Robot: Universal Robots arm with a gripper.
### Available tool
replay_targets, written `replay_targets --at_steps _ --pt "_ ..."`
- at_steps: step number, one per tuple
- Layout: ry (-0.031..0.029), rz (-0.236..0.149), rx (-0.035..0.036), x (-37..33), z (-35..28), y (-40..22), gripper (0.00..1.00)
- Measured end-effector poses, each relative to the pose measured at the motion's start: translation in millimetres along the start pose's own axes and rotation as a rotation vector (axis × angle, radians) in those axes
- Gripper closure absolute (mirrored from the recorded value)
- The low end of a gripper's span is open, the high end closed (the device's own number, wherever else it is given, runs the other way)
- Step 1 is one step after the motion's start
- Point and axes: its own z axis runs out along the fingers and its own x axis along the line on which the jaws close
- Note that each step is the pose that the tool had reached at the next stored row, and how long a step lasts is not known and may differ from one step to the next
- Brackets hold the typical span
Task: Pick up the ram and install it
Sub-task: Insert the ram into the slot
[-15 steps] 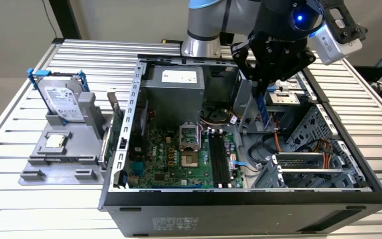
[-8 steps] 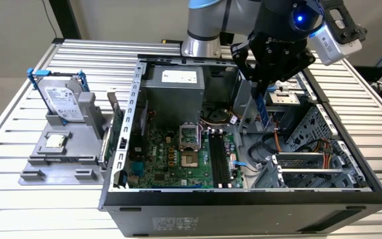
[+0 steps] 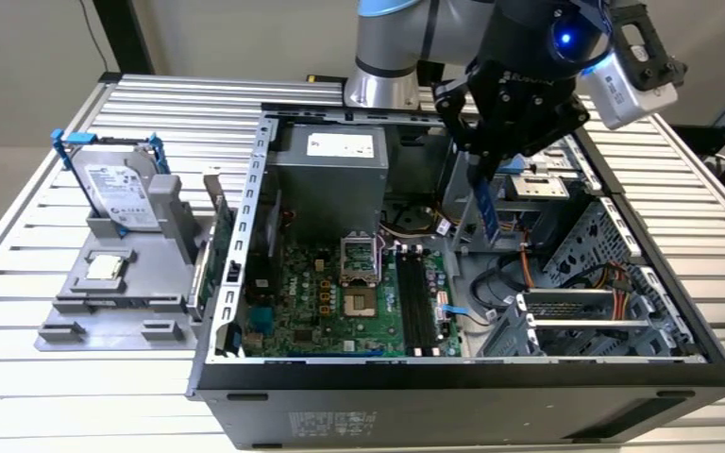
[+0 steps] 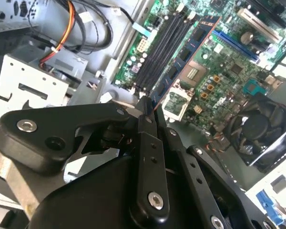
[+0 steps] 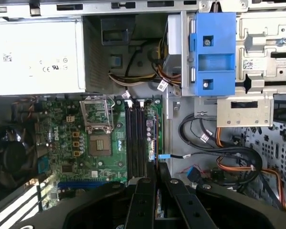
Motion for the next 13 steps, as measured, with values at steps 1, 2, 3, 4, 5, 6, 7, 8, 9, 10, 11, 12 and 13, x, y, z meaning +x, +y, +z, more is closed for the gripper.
replay_targets --at_steps 1,2,3,4,5,6,7,8,9,10,11,12,13 --pt "0.0008 0.000 -0.0162 0.0 0.2 0.0 1.00" --pt "0.0015 -0.001 -0.0307 0.0 0.6 0.0 1.00" --pt "0.0018 0.000 -0.0376 0.1 1.4 0.0 1.00" --pt "0.0019 0.000 -0.0404 0.1 2.1 0.0 1.00" --pt "0.0021 -0.001 -0.0438 0.0 2.5 0.0 1.00" --pt "0.0023 -0.001 -0.0487 0.0 2.7 0.0 1.00" --pt "0.0026 -0.001 -0.0556 -0.1 3.0 0.0 1.00" --pt "0.0027 -0.001 -0.0595 -0.1 3.6 0.0 1.00" --pt "0.0022 -0.001 -0.0608 -0.1 4.5 0.0 1.00" --pt "0.0006 -0.001 -0.0608 -0.1 5.5 0.0 1.00" --pt "-0.0023 -0.001 -0.0609 -0.2 6.6 0.0 1.00" --pt "-0.0057 -0.001 -0.0609 -0.2 7.7 -0.1 1.00" --pt "-0.0092 -0.002 -0.0611 -0.3 8.9 -0.1 1.00"
